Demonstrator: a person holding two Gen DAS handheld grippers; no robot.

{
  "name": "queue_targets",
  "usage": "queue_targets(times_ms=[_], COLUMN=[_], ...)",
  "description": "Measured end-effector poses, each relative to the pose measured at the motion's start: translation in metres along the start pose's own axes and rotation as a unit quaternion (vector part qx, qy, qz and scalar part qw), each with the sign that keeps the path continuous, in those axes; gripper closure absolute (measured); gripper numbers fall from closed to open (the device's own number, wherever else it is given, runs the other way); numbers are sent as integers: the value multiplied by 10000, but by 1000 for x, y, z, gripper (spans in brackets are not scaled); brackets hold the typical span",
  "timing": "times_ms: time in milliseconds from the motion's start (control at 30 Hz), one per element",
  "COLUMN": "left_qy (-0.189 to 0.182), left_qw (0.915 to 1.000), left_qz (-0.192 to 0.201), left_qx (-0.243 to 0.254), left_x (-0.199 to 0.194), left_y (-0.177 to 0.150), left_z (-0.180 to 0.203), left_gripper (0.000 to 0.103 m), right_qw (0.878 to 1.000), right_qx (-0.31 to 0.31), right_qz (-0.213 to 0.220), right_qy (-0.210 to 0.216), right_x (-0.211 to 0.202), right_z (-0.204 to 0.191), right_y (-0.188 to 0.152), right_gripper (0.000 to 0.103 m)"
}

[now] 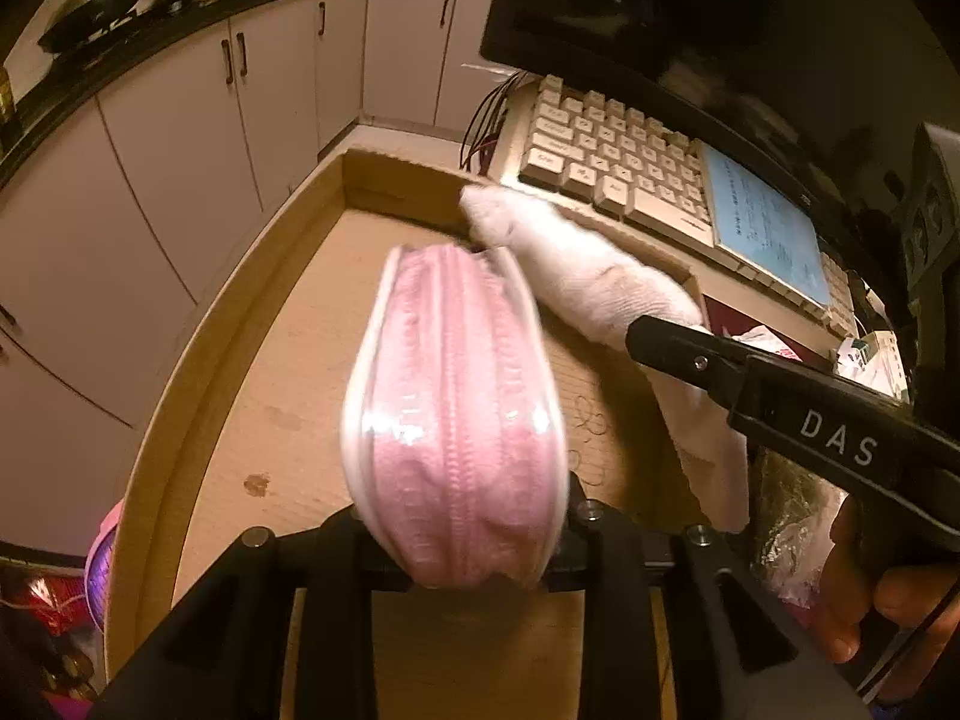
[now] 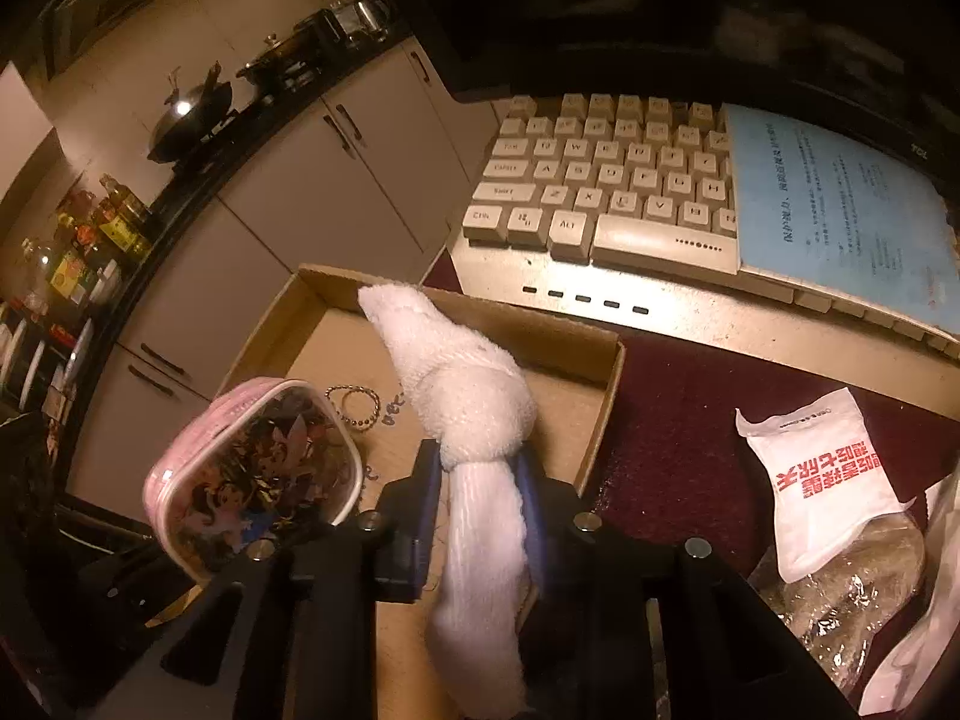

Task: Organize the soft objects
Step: 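Carry the pink pouch and white towel over the cardboard box with both tools, then open right tool to drop the towel while left tool releases the pouch in the box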

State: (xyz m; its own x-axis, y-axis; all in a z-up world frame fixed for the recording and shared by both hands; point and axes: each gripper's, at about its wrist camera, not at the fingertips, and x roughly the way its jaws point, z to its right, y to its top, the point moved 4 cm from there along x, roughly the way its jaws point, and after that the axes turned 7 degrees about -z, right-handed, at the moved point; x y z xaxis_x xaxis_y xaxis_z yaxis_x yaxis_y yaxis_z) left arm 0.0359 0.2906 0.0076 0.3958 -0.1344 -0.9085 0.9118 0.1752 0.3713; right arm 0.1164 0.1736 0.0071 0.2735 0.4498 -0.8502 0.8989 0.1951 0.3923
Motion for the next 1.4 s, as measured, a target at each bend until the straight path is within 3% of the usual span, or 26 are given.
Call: queue_targets(times_ms=[133,667,800,967,1100,1167,1233,1333,1400], left_qy=[10,594,488,-13,-14,97,292,505,445], left_qw=[9999,9979,9984,9996,9994,9990,9981,9964,9964], left_qz=[113,258,265,214,214,250,396,596,633], left_qx=[36,-9,-71,-189,-262,-348,-371,-317,-341], left_x=[-8,-28,-24,-3,8,6,0,-10,-15], left_y=[1,-20,-19,9,31,36,34,27,21], left_z=[4,-18,-18,-3,7,6,2,-5,-11], left_gripper=[60,55,54,54,54,46,24,20,20], right_qw=[9999,9995,9994,9992,9990,9990,9989,9988,9988], right_qx=[28,-65,-120,-102,-17,-8,6,36,40], right_qz=[112,258,304,378,450,457,465,484,490], right_qy=[40,142,127,74,17,6,-4,6,24], right_x=[-11,-34,-42,-56,-65,-67,-69,-70,-72], right_z=[4,6,7,15,25,28,30,34,38], right_y=[-2,-25,-29,-35,-38,-40,-43,-47,-52], right_gripper=[68,67,67,67,67,67,67,67,67])
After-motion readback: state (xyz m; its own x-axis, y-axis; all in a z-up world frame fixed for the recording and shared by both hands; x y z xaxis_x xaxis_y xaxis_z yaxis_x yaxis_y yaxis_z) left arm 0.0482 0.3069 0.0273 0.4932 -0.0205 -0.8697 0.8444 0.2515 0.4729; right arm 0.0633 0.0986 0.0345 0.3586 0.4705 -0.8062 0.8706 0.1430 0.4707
